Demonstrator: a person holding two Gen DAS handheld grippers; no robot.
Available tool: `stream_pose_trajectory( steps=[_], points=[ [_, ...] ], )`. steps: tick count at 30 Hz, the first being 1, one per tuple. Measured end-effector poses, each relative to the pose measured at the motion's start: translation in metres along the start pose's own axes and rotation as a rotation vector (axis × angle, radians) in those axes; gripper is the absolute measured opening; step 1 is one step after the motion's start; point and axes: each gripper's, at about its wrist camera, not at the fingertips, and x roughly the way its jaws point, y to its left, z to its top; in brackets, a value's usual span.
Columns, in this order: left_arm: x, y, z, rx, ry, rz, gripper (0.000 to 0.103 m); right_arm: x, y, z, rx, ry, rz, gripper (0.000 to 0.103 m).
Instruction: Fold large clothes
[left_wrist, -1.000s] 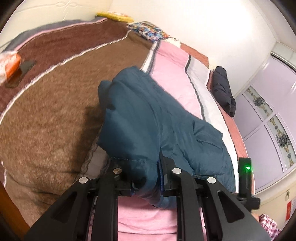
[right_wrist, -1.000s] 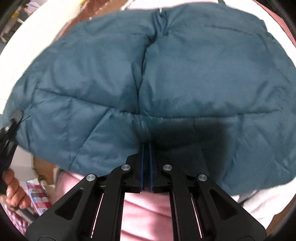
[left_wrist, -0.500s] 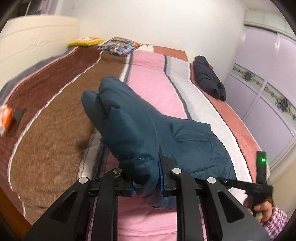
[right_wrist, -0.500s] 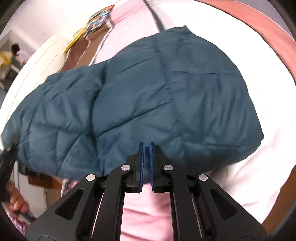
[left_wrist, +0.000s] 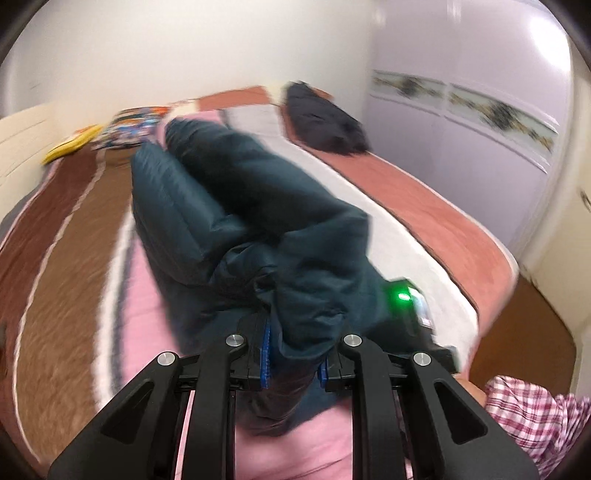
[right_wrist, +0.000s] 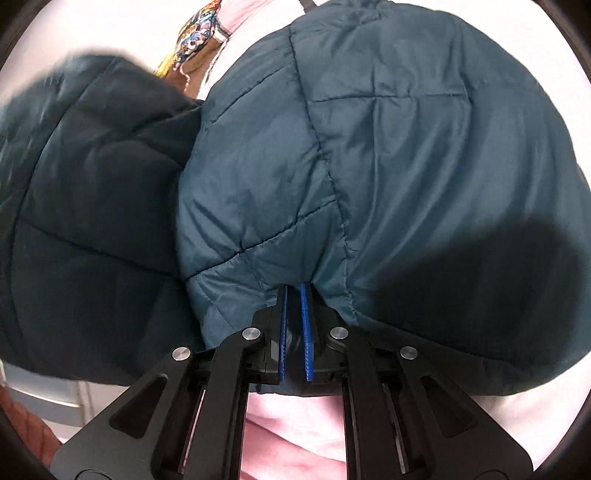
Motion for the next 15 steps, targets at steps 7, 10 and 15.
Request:
stream_pose_trajectory(
  steps=[7, 10, 15],
  points=[
    [0.066, -0.053, -0.011, 0.104, 0.128, -0.1, 0.018, -0.008, -0.011, 0.003, 0.0, 0.017, 0.047, 0.009],
    [0.083, -0.064, -0.017, 0.129, 0.147, -0.106, 0.019, -0.01, -0.024, 0.005, 0.056, 0.027, 0.094, 0.005],
    [0.092, -0.052, -0.019, 0.079, 0.193, -0.141, 0.019, -0.021, -0.045, -0.002, 0.166, 0.067, 0.198, 0.008]
  ],
)
